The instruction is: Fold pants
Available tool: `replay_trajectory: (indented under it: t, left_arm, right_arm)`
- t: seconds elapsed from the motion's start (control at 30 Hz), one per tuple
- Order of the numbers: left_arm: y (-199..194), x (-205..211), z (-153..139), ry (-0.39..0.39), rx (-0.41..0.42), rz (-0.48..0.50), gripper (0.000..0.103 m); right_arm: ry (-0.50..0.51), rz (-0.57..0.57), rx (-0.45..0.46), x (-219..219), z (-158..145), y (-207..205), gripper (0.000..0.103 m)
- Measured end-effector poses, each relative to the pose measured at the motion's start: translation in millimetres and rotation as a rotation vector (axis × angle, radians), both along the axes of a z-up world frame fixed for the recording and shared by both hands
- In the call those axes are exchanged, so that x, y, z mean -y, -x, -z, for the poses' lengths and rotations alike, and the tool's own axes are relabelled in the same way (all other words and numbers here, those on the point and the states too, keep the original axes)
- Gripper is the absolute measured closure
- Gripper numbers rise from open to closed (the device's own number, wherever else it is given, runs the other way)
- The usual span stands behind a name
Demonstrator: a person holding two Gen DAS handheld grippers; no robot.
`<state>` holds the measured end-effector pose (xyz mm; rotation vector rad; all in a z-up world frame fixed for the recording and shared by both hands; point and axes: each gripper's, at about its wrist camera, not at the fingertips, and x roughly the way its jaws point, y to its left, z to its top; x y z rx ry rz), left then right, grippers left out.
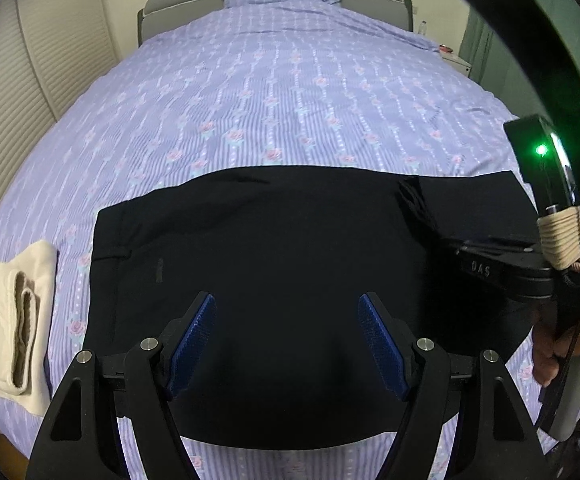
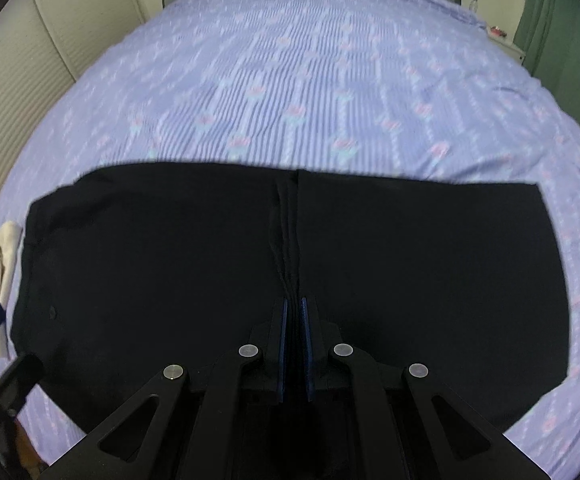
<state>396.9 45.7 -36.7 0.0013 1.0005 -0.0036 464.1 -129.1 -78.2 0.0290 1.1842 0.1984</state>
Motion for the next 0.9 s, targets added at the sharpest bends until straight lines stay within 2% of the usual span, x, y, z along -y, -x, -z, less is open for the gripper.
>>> replay_trajectory:
  t: [0.1,0.13,0.17,0.27,0.33,0.47,0.5,0.57,0.67,0.77,0.9]
  left_arm:
    - [-2.0,-2.8,2.4,0.003,-0.001,-0.01,0.03]
    - [-3.9,-0.5,1.1,0.008,0.002,-0.012,0.03]
    - [-5.8,0.3,0.3,0.018,0.004,-0.012,0.03]
    - [-16.8,6.4,-1.9,0.075,0.019,0.004,0.03]
    - [-26.3,17.5,-2.7,0.159,0.051,0.045,0.03]
    - [-51.8,45.8,5.2,0.299,0.056,0.135,0.032]
    - [-58.3,55.2,9.3,0.32,0.048,0.158,0.032]
    - [-67.7,73.9,17.1,0.351,0.027,0.197,0.04]
    - [-83.1,95.5,33.0,0.376,-0.02,0.229,0.047]
    - [-96.3,109.2,52.8,0.377,-0.082,0.214,0.051]
    - [-106.0,117.5,76.8,0.391,-0.145,0.186,0.055]
  right_arm:
    - [-0.11,-0.023,-0.03,0.9,-1.6,5.5,0.082]
    - [-0.121,-0.03,-0.017,2.2,-5.6,9.3,0.075]
    - [-0.104,-0.033,0.011,5.2,-14.7,17.6,0.072]
    - [-0.053,-0.009,0.092,22.6,-32.4,38.1,0.071]
    - [0.008,0.036,0.138,42.2,-38.7,52.3,0.066]
    - [0.071,0.103,0.147,91.1,-35.5,67.1,0.066]
    - [0.08,0.115,0.143,98.6,-32.5,67.0,0.066]
    - [0.081,0.127,0.122,111.2,-26.8,64.2,0.066]
    - [0.023,0.157,0.094,132.4,-16.9,63.9,0.066]
    - [-0.05,0.155,0.059,134.4,-2.8,62.3,0.066]
    - [-0.062,0.115,0.026,123.8,16.3,55.9,0.066]
